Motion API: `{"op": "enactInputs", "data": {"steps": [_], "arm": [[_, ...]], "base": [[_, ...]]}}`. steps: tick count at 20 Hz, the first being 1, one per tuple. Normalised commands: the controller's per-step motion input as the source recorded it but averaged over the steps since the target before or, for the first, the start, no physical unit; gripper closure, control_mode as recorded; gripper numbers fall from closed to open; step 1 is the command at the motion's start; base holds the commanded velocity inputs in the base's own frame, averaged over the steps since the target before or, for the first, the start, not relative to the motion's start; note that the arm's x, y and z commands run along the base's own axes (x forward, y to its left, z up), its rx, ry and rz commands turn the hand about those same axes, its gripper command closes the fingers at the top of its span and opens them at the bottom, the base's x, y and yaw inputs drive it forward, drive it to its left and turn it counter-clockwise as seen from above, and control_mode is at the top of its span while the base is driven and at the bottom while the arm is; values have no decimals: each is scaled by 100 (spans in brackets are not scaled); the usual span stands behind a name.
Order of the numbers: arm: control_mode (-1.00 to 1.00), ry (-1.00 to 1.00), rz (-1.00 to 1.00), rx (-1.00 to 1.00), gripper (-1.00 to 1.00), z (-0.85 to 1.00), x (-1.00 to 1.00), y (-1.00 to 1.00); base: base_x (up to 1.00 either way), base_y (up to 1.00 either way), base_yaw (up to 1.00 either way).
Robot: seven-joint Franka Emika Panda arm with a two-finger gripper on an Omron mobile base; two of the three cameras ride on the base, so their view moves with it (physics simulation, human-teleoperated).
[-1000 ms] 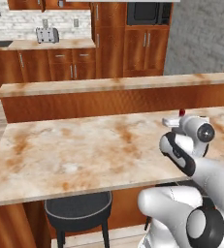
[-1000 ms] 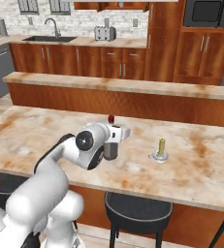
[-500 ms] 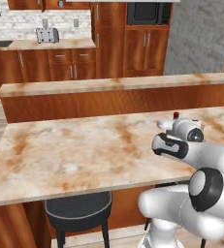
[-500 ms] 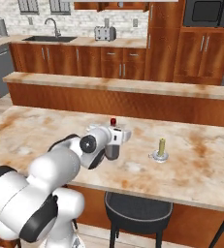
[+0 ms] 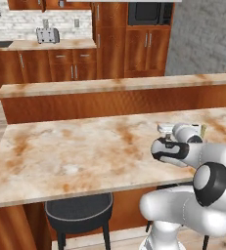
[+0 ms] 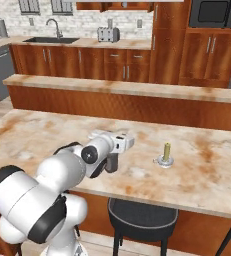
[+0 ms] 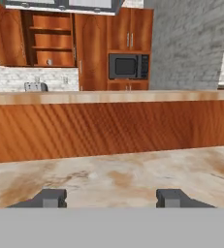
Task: Open the cabinet directly in front. Then move the liquor and the mug to the dining counter with the candle on it.
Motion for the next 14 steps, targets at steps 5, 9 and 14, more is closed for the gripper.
{"op": "enactInputs", "data": {"steps": [5, 9, 14], "arm": [[-100, 3, -3, 0, -100, 74, 7, 6], [-100, 20, -2, 0, -100, 100, -17, 7], [-100, 44, 0, 0, -100, 98, -95, 0]], "base": [[0, 0, 0], [0, 0, 0], [0, 0, 0]]}}
